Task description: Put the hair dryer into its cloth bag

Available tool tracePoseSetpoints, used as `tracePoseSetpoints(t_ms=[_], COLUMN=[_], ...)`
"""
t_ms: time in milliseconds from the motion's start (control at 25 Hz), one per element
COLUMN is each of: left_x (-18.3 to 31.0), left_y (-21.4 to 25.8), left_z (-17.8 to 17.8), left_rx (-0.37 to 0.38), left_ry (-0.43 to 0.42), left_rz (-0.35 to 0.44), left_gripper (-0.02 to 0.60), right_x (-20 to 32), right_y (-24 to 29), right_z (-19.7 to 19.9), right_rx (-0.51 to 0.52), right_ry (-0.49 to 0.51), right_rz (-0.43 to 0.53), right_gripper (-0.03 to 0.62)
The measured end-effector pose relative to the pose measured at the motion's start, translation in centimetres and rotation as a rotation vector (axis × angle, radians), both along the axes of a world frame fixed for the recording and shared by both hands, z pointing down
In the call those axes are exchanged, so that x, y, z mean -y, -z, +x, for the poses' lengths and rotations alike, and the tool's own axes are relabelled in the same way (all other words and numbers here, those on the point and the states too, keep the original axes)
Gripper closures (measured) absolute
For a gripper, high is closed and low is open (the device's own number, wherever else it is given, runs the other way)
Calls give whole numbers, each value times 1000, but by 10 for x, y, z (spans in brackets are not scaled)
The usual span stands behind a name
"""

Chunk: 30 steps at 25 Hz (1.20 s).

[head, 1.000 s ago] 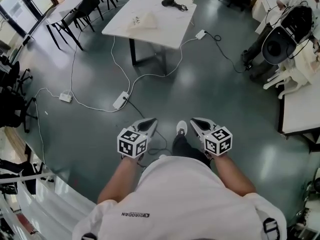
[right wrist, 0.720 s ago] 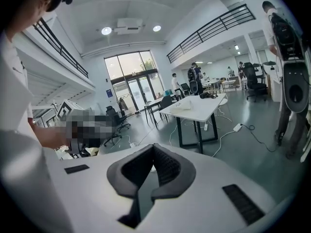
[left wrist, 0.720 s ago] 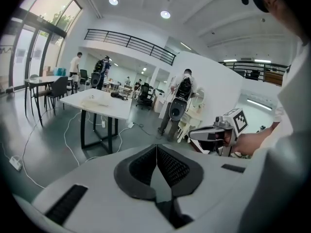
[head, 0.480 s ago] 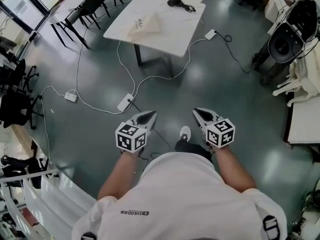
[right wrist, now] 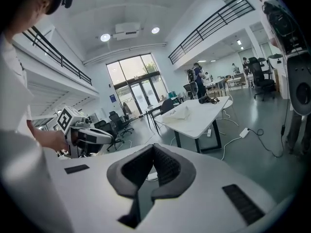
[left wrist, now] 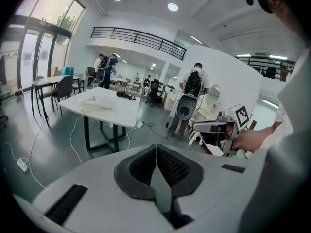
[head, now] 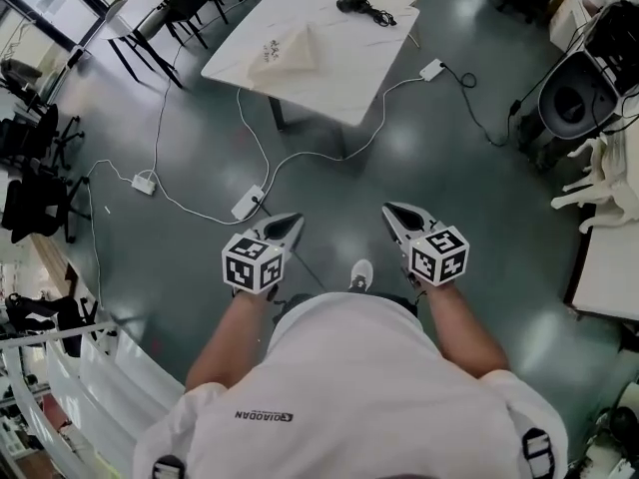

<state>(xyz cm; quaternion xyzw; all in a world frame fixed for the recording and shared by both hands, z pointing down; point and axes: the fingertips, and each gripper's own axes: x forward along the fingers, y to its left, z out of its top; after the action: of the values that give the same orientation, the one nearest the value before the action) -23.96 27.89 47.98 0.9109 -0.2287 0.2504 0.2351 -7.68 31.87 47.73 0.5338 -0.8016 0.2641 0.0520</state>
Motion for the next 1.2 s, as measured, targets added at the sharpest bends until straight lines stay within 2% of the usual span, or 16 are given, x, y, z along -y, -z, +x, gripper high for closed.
tracePoseSetpoints(t_ms=[120,320,520,680,960,1200], left_x=[12,17,20,31,72,120], left_y=[-1,-1,-6,-14,-19,-17], left_z=[21,53,75,89,131,153], left_rx=[12,28,35,45,18,-26], left_ry=[5,-39,-64,-100,-159,-144], left_rz=[7,27,2,-7,-2,-4], left_gripper=[552,552,552,552,552,552], right_x=[10,4,-6,6,38,74], right_y=[-5,-19,-42,-47,-48,-56], right_z=[21,38,57,70,94,110], right_rx=[-1,25,26,26,8,-14], right_ry=[7,-6,-14,-39,-81,-80], right_rz=[11,-15,-79,-79,-72,-111], right_gripper=[572,572,572,572,572,572])
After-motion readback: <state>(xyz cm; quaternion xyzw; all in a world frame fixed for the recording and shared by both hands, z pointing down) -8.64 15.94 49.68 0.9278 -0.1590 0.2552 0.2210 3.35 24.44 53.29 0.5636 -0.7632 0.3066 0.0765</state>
